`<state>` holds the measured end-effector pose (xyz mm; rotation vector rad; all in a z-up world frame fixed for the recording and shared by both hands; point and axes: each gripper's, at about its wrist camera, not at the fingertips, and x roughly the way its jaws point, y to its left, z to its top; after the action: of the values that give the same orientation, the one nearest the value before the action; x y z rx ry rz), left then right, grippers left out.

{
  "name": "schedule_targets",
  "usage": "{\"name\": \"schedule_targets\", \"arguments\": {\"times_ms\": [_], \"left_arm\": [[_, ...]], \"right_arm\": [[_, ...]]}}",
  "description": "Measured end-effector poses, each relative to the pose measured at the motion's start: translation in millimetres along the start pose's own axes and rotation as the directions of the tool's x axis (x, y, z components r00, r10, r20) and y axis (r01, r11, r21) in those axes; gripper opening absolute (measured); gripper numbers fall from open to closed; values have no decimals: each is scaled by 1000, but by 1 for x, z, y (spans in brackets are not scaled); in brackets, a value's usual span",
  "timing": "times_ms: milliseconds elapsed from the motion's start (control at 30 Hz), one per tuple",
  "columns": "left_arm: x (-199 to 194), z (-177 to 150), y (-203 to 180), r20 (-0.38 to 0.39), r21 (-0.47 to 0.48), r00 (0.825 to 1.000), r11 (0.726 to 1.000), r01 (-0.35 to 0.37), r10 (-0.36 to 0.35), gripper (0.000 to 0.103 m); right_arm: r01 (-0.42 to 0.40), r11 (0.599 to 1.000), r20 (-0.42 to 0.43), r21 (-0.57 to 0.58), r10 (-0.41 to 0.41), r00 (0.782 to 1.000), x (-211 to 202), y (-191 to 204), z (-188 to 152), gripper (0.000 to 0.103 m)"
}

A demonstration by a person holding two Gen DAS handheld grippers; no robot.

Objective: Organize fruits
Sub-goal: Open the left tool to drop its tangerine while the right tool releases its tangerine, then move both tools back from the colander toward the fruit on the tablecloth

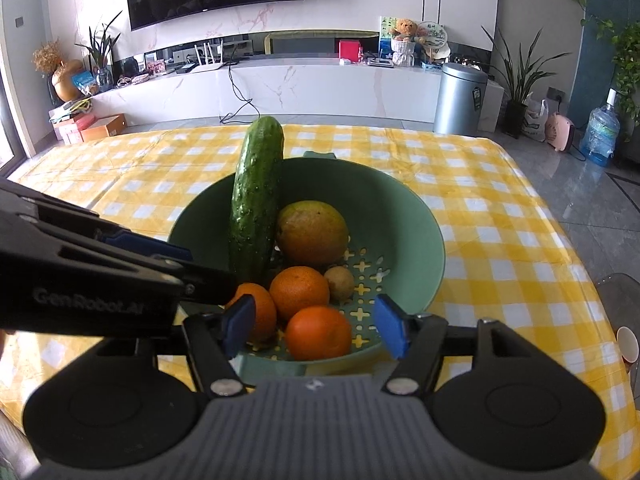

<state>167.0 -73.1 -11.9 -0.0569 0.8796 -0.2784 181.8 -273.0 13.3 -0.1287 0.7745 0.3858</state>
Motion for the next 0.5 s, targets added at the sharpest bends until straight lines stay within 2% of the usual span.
{"name": "schedule_targets", "arguments": {"times_ms": [233, 333, 500], "left_arm": [[-28, -6, 8, 63, -65, 998, 998, 2, 2, 51], [-40, -12, 12, 93, -75, 995, 997, -20, 26, 51], [-56, -21, 17, 128, -75, 989, 995, -68, 77, 52]], "right_arm": [[8, 999, 59, 34, -10, 998, -10, -5, -1, 66], [19, 999, 100, 30, -22, 995, -17, -3, -1, 73], [65, 998, 172, -25, -60, 983, -31, 9, -4, 74]]}}
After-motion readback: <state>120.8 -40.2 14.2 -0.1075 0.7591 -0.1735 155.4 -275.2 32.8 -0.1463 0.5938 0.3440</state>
